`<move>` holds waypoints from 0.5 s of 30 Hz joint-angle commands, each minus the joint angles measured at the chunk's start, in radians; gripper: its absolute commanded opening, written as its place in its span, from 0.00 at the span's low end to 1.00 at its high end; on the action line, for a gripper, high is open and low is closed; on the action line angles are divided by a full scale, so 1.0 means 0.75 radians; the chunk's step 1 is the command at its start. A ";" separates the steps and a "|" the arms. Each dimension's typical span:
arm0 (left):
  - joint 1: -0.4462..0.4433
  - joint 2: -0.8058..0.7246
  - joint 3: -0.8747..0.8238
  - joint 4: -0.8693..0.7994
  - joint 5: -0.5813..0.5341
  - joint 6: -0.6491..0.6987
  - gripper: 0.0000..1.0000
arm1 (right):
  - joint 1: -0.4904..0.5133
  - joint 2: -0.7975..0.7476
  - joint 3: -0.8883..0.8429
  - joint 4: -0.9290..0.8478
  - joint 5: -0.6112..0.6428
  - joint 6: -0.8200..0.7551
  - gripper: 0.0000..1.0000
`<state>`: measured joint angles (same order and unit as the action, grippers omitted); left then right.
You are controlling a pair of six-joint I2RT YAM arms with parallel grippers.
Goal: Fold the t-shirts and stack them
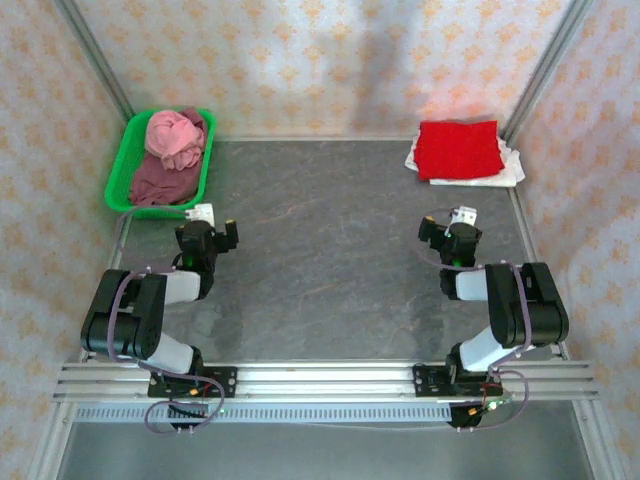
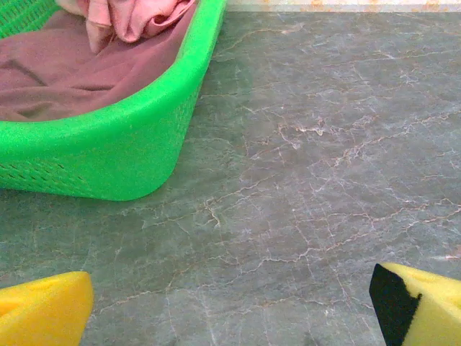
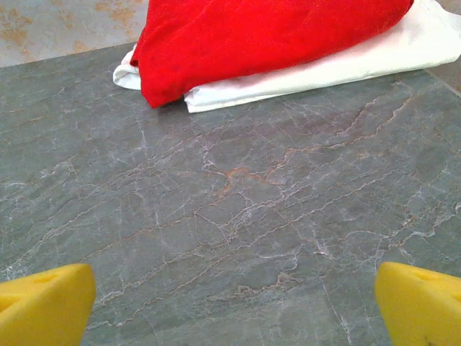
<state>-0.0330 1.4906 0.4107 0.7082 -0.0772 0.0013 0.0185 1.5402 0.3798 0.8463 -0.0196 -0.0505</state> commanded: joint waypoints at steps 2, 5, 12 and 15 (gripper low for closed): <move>-0.013 0.009 0.031 0.028 0.004 0.019 1.00 | -0.002 0.009 0.030 0.013 -0.011 -0.014 0.99; -0.011 0.008 0.031 0.025 0.005 0.017 1.00 | -0.002 0.009 0.032 0.009 -0.010 -0.010 0.99; -0.011 0.009 0.031 0.027 0.005 0.019 1.00 | -0.002 0.008 0.028 0.013 -0.011 -0.012 0.99; -0.006 0.009 0.031 0.025 0.016 0.016 1.00 | -0.002 0.005 0.026 0.016 -0.011 -0.014 0.99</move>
<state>-0.0330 1.4906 0.4107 0.7082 -0.0769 0.0013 0.0185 1.5402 0.3798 0.8459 -0.0196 -0.0505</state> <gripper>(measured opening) 0.992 0.993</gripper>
